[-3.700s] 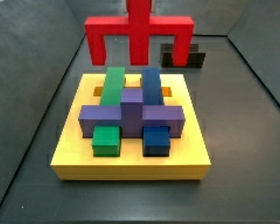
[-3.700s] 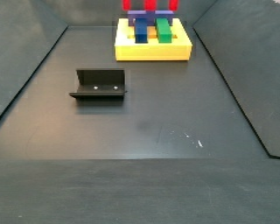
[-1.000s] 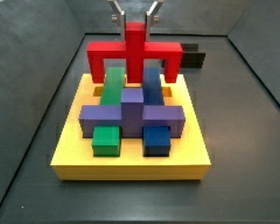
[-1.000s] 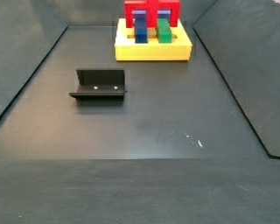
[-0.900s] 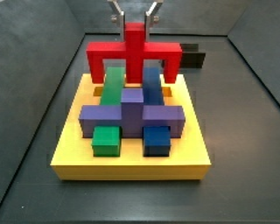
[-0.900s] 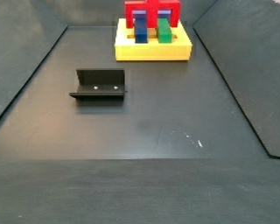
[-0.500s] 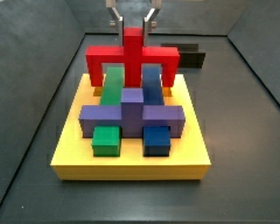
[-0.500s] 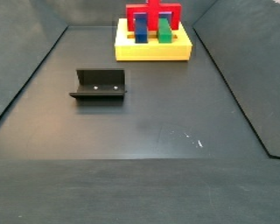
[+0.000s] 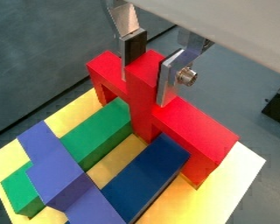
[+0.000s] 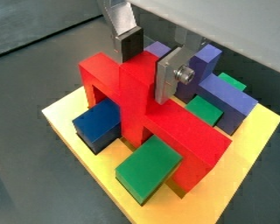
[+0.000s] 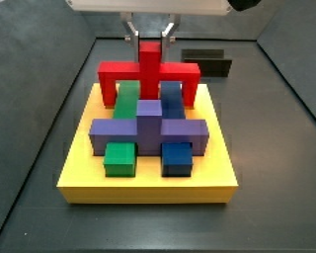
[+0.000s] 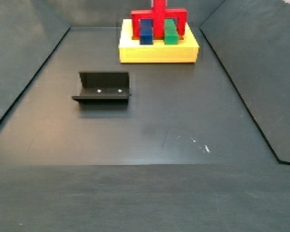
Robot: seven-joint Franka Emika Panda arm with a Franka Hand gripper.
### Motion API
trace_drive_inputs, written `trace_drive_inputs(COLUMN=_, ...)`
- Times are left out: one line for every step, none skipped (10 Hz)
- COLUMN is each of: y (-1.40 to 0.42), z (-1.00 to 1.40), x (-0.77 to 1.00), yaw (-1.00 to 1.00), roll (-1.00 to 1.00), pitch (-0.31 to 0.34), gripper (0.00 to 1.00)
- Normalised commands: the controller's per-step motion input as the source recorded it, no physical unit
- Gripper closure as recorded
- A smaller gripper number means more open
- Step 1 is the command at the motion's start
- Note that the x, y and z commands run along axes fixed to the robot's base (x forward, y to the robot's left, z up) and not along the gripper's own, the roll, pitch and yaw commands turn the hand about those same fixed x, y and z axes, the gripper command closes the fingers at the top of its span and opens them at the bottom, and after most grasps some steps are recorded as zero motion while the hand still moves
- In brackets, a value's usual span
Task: Pick up the red object. Move up. Move to above the board. Insert the red object.
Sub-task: Insert the red object.
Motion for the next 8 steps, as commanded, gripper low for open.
trace_drive_inputs(y=0.00, z=-0.16, x=0.00, yaw=0.00, roll=-0.06, pitch=-0.027, gripper=1.00)
trace_drive_inputs(y=0.04, z=-0.16, x=0.00, yaw=0.00, roll=0.00, pitch=-0.001, gripper=1.00)
trace_drive_inputs(y=0.06, z=-0.13, x=0.00, yaw=-0.05, roll=0.07, pitch=0.000, gripper=1.00)
trace_drive_inputs(y=0.03, z=-0.11, x=0.00, yaw=-0.03, roll=0.09, pitch=0.000, gripper=1.00)
trace_drive_inputs(y=0.00, z=-0.18, x=0.13, yaw=-0.02, roll=0.05, pitch=0.000, gripper=1.00)
trace_drive_inputs(y=0.00, z=-0.48, x=0.15, yaw=-0.01, roll=-0.05, pitch=-0.039, gripper=1.00)
trace_drive_inputs(y=0.00, z=-0.53, x=0.23, yaw=-0.03, roll=-0.10, pitch=-0.037, gripper=1.00)
trace_drive_inputs(y=0.00, z=-0.43, x=0.37, yaw=-0.07, roll=-0.08, pitch=0.000, gripper=1.00)
